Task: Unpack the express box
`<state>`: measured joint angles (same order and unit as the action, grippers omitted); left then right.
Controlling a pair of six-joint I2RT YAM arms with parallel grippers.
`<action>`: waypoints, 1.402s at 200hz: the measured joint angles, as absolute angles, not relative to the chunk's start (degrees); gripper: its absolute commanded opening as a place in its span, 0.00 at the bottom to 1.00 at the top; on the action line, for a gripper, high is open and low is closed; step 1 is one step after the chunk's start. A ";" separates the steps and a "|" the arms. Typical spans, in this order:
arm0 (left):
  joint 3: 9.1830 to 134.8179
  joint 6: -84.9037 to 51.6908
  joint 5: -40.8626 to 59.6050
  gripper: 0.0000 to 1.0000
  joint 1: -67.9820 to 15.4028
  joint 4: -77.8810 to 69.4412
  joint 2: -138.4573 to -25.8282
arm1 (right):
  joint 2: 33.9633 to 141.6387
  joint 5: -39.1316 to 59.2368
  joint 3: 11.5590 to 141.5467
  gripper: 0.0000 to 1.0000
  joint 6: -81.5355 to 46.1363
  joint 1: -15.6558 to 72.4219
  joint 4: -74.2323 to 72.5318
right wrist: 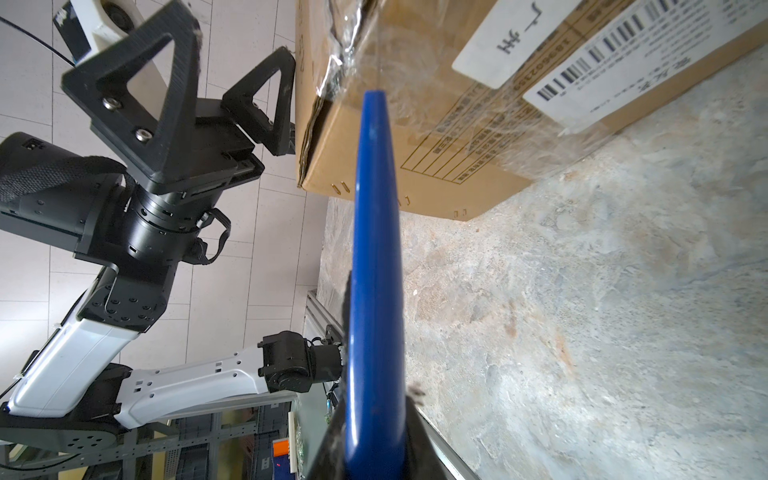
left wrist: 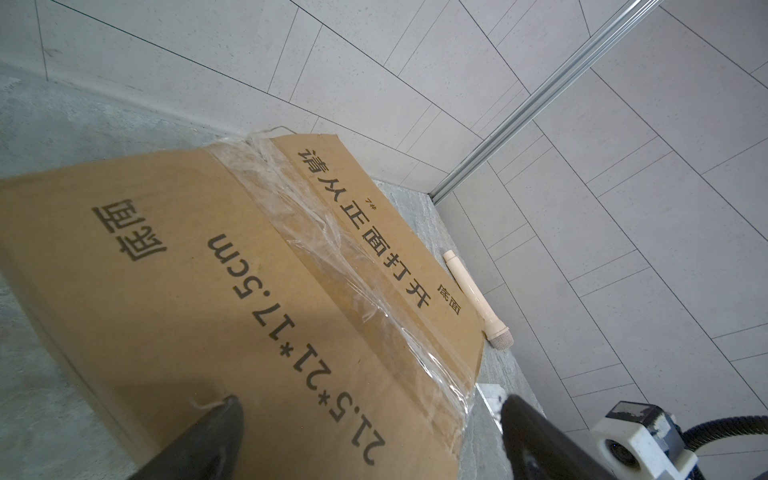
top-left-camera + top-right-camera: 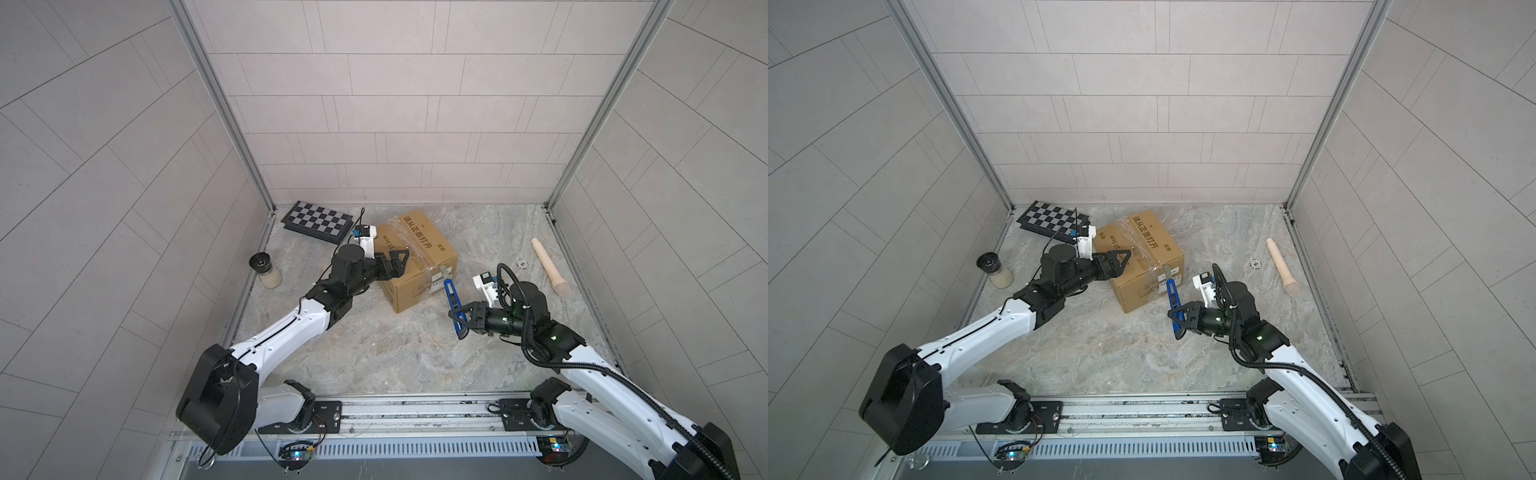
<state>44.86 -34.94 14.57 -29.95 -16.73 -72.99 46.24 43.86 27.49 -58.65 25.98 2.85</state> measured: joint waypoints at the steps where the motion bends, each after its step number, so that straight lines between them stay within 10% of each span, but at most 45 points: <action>1: 44.86 -34.94 14.57 1.00 -29.95 -16.73 -72.99 | 46.24 43.86 27.49 0.00 -58.65 25.98 2.85; 280: 44.86 -34.96 14.96 1.00 -29.95 -17.15 -73.21 | 47.18 42.89 26.22 0.00 -59.66 27.16 -0.30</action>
<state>44.86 -34.96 14.96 -29.95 -17.15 -73.21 47.18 42.89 26.22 -59.66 27.16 -0.30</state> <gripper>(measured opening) 0.997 0.185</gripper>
